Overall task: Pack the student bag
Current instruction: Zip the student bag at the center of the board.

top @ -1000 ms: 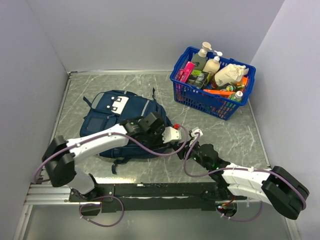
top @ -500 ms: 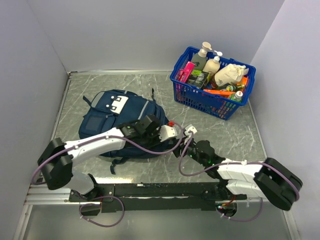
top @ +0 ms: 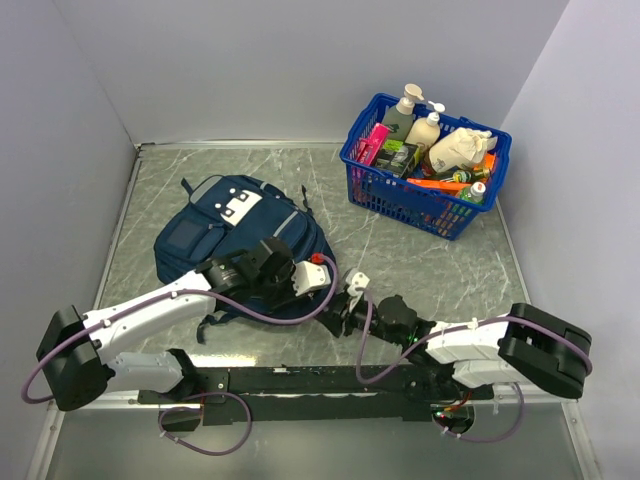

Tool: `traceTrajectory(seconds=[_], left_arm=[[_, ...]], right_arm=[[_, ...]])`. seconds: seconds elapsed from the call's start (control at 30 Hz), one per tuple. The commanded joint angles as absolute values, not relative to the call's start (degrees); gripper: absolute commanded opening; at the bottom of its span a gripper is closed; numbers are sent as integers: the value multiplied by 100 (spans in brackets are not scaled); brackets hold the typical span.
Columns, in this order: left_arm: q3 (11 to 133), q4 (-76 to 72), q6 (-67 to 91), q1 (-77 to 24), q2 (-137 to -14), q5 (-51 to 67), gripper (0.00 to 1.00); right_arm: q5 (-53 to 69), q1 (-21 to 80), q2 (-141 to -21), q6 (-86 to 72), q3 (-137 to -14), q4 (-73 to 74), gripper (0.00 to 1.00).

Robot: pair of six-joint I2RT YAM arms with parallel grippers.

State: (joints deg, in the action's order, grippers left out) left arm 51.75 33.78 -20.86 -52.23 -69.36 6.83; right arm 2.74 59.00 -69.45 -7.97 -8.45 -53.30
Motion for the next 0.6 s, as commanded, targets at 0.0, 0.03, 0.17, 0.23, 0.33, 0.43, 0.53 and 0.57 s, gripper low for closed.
traceTrajectory(seconds=[0.0,0.03,0.17,0.23,0.33,0.43,0.53,0.57], left_arm=[[5185,3244,-2083,-5194,-6715,844,1],[5203,3234,-2083,-5194,-6724,852,1],[5291,3217,-2100,-5203,-6697,862,1],[5335,3260,-2109,-5194,-6680,888,1],[5353,3296,-2109,-5194,-6636,888,1],[5353,3305,-2127,-5203,-6583,870,1],[5317,3322,-2171,-5194,-6539,931,1],[5317,3322,-2180,-5194,-6539,958,1]], right_arm=[[-298,6319,-6969,-773,-1213,-5686,51],[-325,6328,-7152,-765,-1248,-5730,51],[-422,6319,-7628,-651,-1493,-5932,50],[-536,6328,-7908,-624,-1582,-6064,49],[-597,6328,-8155,-554,-1670,-6117,46],[-659,6328,-8183,-589,-1626,-6108,43],[-712,6319,-8051,-598,-1503,-5960,25],[-703,6328,-8033,-572,-1494,-5933,22]])
